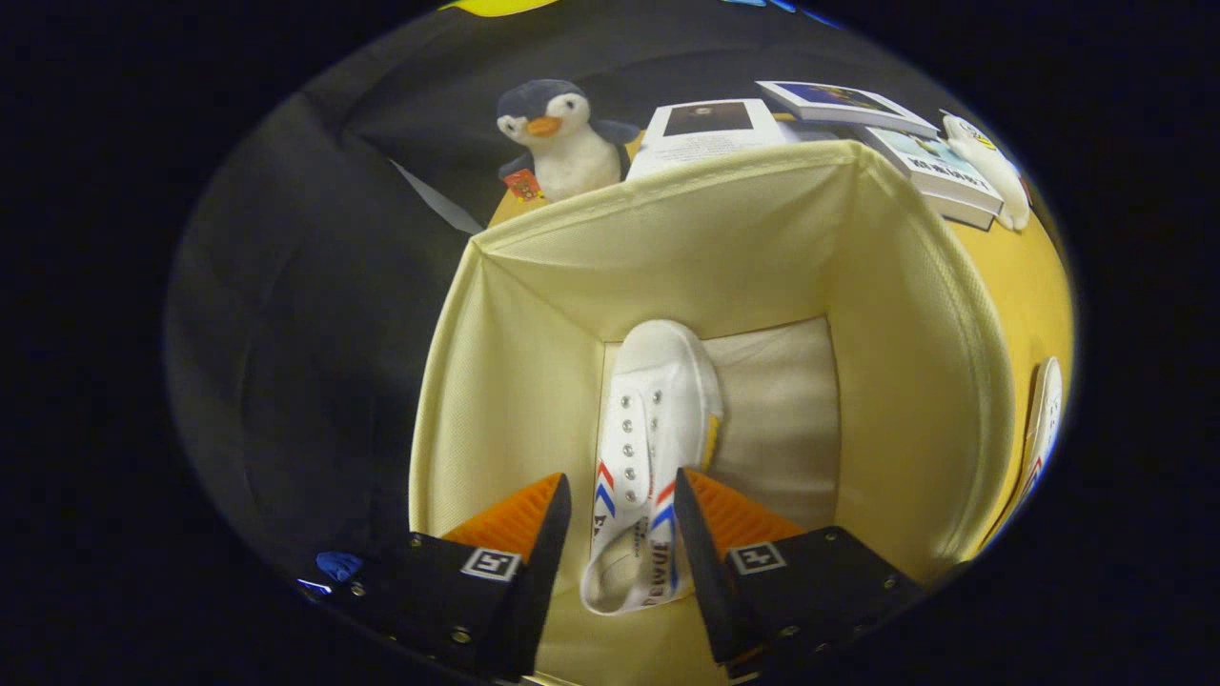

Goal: Open the storage box then place both shoes into the box .Put the left shoe in first, then the right shoe, with the right side of both shoes facing outward in a uniform manner.

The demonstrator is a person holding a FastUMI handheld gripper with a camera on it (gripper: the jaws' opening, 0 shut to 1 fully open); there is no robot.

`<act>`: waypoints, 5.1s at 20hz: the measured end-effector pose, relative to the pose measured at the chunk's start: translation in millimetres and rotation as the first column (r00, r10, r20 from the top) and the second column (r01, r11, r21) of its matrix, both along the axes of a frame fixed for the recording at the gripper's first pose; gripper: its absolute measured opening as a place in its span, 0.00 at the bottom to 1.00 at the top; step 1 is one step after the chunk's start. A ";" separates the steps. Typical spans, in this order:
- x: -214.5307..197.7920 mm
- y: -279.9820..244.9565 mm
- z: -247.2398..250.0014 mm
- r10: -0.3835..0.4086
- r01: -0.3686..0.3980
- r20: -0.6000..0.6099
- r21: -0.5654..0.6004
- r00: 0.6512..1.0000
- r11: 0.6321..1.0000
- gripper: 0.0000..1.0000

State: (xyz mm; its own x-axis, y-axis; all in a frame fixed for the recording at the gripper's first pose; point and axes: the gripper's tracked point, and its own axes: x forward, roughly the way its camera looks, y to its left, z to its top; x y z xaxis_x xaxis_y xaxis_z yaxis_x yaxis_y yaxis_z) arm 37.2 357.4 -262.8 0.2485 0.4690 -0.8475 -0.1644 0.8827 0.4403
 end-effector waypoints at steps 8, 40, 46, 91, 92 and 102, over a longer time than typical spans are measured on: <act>8.1 -36.5 76.0 0.036 -0.054 0.206 0.081 0.978 0.995 0.98; 10.5 -425.8 10.9 -0.187 0.280 0.312 -0.285 0.932 0.917 0.98; -6.3 -455.7 -27.8 -0.161 0.238 0.222 -0.382 0.962 0.893 0.98; 8.9 -312.1 74.8 -0.300 0.309 0.102 -0.095 0.949 0.946 0.01; 10.8 -304.9 78.6 -0.293 0.303 0.107 -0.092 0.950 0.949 0.01; 28.7 -218.7 111.4 -0.210 0.216 0.128 -0.032 0.969 0.976 0.01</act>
